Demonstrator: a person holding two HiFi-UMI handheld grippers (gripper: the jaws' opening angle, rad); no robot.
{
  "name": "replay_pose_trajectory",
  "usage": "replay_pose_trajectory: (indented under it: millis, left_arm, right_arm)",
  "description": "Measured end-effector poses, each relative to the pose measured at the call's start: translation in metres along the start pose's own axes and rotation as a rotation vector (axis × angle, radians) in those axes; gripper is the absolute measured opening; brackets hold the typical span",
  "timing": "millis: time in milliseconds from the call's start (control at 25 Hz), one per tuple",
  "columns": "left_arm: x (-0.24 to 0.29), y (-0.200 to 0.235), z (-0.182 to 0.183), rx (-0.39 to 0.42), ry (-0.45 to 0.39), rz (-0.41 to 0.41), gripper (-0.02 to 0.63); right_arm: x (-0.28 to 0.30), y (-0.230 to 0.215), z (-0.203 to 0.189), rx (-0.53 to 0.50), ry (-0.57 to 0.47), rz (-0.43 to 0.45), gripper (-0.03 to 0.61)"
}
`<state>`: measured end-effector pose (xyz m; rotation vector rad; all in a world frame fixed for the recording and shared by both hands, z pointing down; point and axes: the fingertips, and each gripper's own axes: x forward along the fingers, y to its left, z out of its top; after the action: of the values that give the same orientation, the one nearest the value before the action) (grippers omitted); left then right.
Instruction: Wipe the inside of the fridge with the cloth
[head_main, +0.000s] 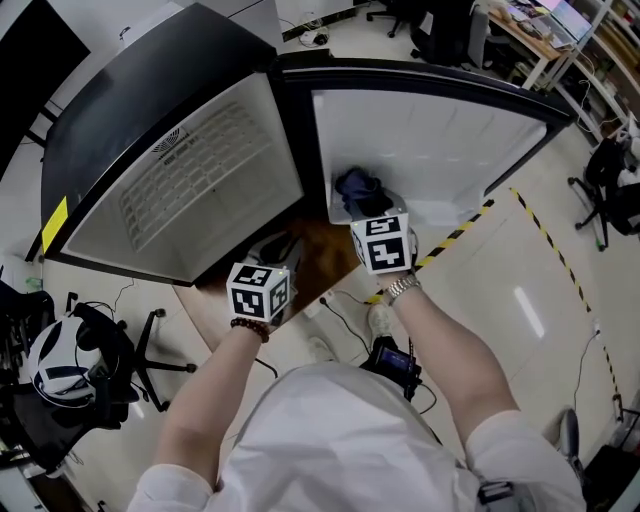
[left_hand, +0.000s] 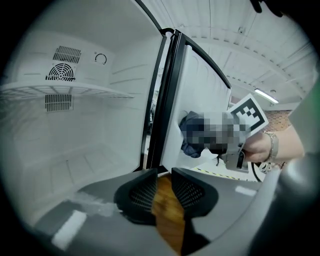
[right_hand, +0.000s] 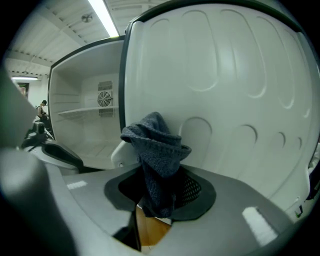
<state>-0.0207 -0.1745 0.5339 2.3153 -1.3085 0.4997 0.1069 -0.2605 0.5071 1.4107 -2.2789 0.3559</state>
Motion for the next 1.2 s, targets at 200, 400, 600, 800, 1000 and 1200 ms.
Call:
replay_pose_trajectory:
  millis: [200,400,600,800,1000,1200]
  left_arm:
    - [0.003,-0.006,0.001,0.006,-0.004,-0.005,0.083]
    - [0.006,-0.013,0.001,0.009,-0.006,-0.010,0.072]
    - [0.012,-0.023,0.001,0.009,-0.007,-0.023,0.069]
    - [0.020,-0.037,0.005,0.008,-0.009,-0.052,0.069]
    - [0.029,-0.051,0.010,-0.005,-0.010,-0.080,0.069]
    - [0.040,-0.067,0.015,-0.012,-0.014,-0.108,0.069]
  right_arm:
    - [-0.012,-0.033,-0.007,0.023,0.005,-0.074,0.140]
    - [-0.027,-0.065,-0.018,0.039,0.014,-0.138,0.140]
    - [-0.044,-0.101,-0.032,0.046,0.027,-0.205,0.140]
    - [-0.063,-0.136,-0.041,0.076,0.035,-0.268,0.140]
    - [-0.078,-0.162,-0.045,0.104,0.037,-0.318,0.140]
    - [-0.090,-0.181,-0.049,0.117,0.043,-0.362,0.140]
